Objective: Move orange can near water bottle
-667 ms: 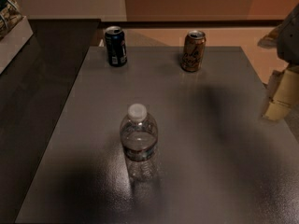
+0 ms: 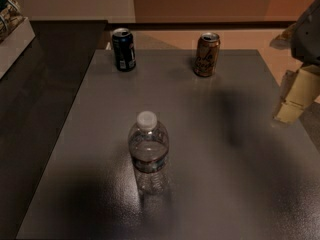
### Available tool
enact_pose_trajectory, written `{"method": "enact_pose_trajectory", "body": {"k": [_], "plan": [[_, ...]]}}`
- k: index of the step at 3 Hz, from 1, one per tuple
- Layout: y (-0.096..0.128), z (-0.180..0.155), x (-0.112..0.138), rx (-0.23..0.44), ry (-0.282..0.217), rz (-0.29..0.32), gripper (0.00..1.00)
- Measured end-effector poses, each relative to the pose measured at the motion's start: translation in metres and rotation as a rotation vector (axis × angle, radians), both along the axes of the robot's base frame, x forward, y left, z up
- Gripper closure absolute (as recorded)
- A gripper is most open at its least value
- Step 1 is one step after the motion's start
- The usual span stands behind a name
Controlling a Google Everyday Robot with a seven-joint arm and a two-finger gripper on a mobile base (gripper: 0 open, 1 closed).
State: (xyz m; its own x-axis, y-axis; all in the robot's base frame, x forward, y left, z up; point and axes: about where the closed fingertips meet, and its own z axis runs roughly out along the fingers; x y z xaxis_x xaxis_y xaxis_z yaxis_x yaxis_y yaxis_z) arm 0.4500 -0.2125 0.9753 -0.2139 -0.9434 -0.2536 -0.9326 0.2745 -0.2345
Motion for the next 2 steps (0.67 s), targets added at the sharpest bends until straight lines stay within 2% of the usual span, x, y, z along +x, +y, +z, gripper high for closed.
{"method": "enact_pose_trajectory", "body": {"k": [2], "plan": [[0.009,-0.005,0.059,0.146,-0.025,-0.039,0.0]]}}
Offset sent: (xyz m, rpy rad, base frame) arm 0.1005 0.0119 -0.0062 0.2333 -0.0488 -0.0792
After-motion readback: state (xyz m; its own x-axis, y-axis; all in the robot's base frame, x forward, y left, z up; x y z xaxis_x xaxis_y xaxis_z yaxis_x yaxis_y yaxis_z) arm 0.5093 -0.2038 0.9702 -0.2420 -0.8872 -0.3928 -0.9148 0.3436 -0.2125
